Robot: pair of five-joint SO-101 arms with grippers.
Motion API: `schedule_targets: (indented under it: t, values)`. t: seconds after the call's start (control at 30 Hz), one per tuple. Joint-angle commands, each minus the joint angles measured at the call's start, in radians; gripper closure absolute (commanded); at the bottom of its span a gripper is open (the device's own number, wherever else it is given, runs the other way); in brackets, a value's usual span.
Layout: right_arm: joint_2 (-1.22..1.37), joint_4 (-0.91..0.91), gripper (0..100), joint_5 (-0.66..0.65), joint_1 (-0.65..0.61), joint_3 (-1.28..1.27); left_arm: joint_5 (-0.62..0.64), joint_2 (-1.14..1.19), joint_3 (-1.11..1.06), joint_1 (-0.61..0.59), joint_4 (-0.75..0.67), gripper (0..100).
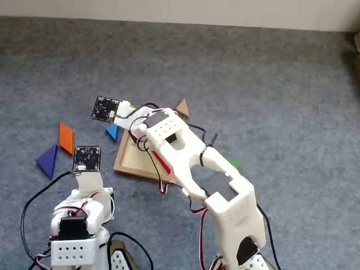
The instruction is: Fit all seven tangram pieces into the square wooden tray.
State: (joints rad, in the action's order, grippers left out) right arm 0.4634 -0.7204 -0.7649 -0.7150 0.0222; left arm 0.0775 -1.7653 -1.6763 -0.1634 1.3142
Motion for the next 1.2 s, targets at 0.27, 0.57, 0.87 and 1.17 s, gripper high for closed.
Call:
schedule_targets:
  t: [0.27, 0.57, 0.87, 1.17]
  values:
    - [-0.024, -0.226, 78.6, -0.012, 0.012, 0.015, -0.005, -0.047, -0.019, -0.012, 0.005, 100]
    - [-0.030, -0.277, 62.5, -0.006, 0.042, 0.015, -0.005, -0.047, -0.019, -0.012, 0.005, 100]
    - [-0.033, -0.381, 60.6, -0.011, 0.044, 0.130, -0.005, -0.047, -0.019, -0.012, 0.005, 100]
    - [-0.025, -0.599, 89.7, 0.078, 0.005, 0.432, -0.005, -0.047, -0.019, -0.012, 0.005, 100]
